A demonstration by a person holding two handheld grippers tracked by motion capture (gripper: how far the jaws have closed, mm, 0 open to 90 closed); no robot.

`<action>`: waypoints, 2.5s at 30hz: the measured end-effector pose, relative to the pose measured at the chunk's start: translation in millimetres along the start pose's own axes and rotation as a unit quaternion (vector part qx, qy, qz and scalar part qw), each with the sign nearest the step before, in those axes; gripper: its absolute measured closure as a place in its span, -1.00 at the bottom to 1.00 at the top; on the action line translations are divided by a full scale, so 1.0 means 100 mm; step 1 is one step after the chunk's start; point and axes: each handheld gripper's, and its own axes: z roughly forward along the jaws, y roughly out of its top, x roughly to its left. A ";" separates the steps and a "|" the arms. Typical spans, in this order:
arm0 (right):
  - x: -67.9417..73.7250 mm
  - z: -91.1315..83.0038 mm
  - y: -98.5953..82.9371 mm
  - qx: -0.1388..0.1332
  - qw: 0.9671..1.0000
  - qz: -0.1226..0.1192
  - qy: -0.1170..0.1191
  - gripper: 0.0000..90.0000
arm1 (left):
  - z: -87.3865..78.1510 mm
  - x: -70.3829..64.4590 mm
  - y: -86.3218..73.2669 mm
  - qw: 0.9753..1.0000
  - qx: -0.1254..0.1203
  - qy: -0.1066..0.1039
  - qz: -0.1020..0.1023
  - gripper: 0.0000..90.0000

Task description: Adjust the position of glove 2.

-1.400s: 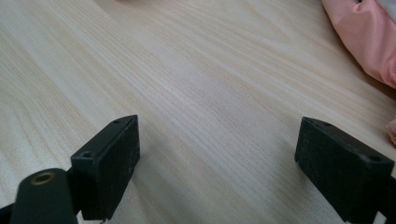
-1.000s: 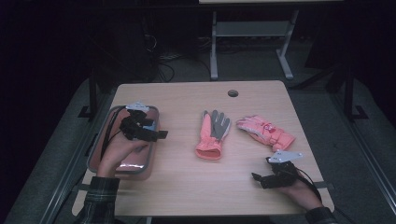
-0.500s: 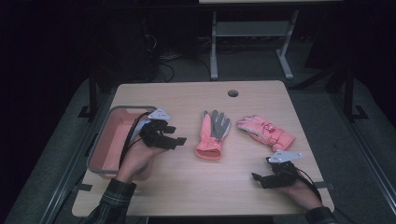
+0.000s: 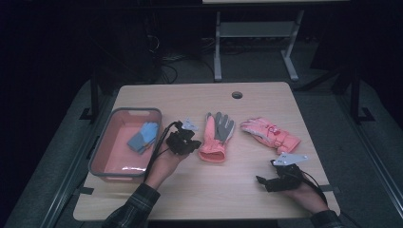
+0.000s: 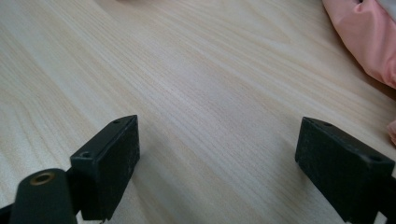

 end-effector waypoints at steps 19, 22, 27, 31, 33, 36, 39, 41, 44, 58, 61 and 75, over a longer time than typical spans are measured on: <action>0.00 0.00 0.00 0.001 1.000 0.000 0.001 -0.71 | 0.38 -0.27 0.04 0.997 0.027 -0.074 0.021 0.99; 0.00 0.00 0.00 0.000 1.000 -0.001 0.001 -0.71 | 0.43 -0.35 0.08 0.996 0.023 -0.083 0.033 0.99; 0.00 0.00 0.00 0.001 1.000 0.000 0.001 -0.71 | 0.46 -0.39 0.08 0.995 0.025 -0.081 0.045 0.98; 0.01 0.00 0.00 0.001 1.000 0.000 0.000 -0.70 | 0.35 -0.32 -0.01 0.996 0.019 -0.073 0.041 0.91; 0.01 0.00 0.00 0.001 1.000 0.001 0.001 -0.70 | 0.29 -0.30 -0.08 0.996 0.015 -0.071 0.045 0.80; 0.01 0.00 0.00 0.003 1.000 0.002 -0.001 -0.70 | 0.20 -0.27 -0.17 0.996 0.013 -0.072 0.049 0.62; 0.01 -0.03 0.04 0.018 1.000 0.003 -0.003 -0.42 | 0.14 -0.28 -0.29 0.996 0.012 -0.073 0.053 0.38; 0.01 -0.06 0.07 0.029 1.000 0.006 -0.002 -0.18 | 0.11 -0.29 -0.38 0.995 0.016 -0.080 0.055 0.24; 0.00 -0.11 0.13 0.028 1.000 0.008 0.007 0.21 | 0.08 -0.30 -0.51 0.995 0.011 -0.090 0.049 -0.01; -0.01 -0.05 0.72 -0.016 0.998 0.010 0.061 1.00 | 0.01 -0.38 -0.87 0.996 -0.003 -0.068 0.051 -0.67; -0.02 0.02 0.87 -0.021 0.997 0.007 0.072 1.00 | 0.01 -0.38 -0.92 0.996 -0.015 -0.055 0.064 -0.68; -0.04 0.48 1.39 -0.020 0.996 -0.002 0.092 1.00 | 0.00 -0.35 -1.04 0.994 -0.051 -0.063 0.071 -0.73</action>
